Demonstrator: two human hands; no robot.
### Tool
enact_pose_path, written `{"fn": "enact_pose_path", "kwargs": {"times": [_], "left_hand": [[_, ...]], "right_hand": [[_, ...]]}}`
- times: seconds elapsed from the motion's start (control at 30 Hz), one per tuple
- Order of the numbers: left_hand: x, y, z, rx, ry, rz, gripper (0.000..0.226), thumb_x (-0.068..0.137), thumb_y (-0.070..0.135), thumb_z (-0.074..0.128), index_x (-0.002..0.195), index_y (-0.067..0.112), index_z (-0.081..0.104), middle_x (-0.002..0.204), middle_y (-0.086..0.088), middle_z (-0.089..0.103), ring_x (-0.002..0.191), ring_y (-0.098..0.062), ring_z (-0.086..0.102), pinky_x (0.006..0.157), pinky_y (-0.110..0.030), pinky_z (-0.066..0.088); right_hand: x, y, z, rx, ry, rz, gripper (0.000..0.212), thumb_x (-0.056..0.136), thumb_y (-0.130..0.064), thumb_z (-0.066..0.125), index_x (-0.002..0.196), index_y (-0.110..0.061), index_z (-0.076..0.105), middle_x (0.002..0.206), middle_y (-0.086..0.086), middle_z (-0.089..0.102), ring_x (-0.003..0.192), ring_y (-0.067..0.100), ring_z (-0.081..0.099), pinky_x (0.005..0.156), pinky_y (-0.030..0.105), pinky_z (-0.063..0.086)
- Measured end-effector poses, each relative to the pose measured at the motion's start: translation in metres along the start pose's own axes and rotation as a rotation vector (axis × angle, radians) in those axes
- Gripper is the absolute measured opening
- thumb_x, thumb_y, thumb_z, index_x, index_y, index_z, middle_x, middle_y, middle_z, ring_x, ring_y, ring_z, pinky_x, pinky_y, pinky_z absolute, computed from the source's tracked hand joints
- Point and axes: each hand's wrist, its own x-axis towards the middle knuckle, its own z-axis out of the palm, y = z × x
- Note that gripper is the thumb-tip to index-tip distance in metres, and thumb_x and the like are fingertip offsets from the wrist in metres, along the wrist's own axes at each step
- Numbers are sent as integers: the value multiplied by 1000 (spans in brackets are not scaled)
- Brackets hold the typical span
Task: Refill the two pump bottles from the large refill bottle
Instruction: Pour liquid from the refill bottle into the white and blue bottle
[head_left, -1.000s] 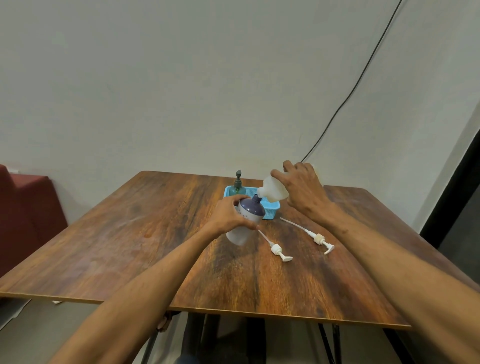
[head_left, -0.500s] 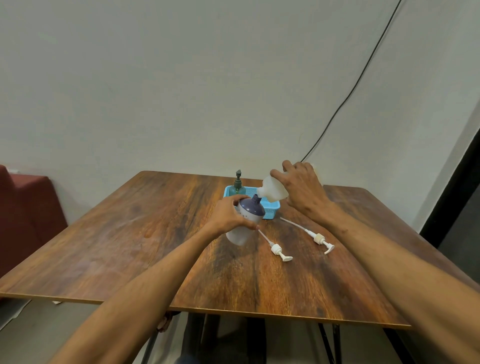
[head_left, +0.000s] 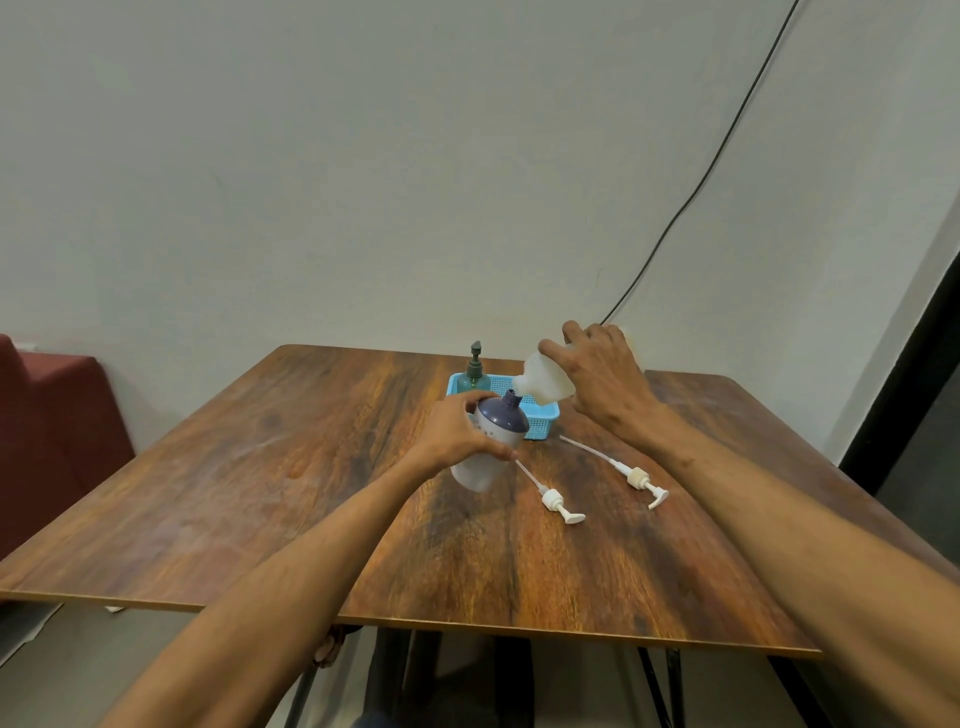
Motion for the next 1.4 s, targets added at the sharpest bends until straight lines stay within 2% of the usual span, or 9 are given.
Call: {"fn": "enact_pose_path", "kwargs": {"times": [0.13,0.47,0.73,1.03,1.4], "left_hand": [[-1,2,-1,-8,-1,8,76,65,33,92,131,20,58,126,1,60,104,-10,54,85,-22,43],[0,1,-1,-3,-3,16,77,64,36,92,132,20,58,128,1,61,107,-11,54,86,-23,43],[0,-1,0,-10,5,18,76,64,35,92,131,20,59,127,1,61,107,-12,56,89,-25,47],[0,0,-1,-12,7,19,77,62,38,93,129,21,60,124,4,61,109,-14,58,93,-31,53],[-1,3,-1,-15,10,13,79,61,36,94,130,21,59,123,5,60,107,-13,56,89,-28,50]], "right_hand": [[1,1,1,1,5,0,70,64,-11,89,125,-24,57,113,12,58,94,34,60,89,52,50],[1,2,0,-8,2,-2,68,69,-15,88,127,-24,56,117,13,57,98,35,60,93,52,49],[1,2,1,-19,8,-8,68,66,-11,88,124,-24,56,111,12,58,93,34,60,89,51,50],[2,1,-1,-24,18,-9,67,68,-13,89,126,-25,56,114,12,58,96,34,60,91,52,50],[3,2,-3,-28,11,-20,67,70,-15,88,128,-25,55,117,13,58,100,35,60,94,53,49]]}}
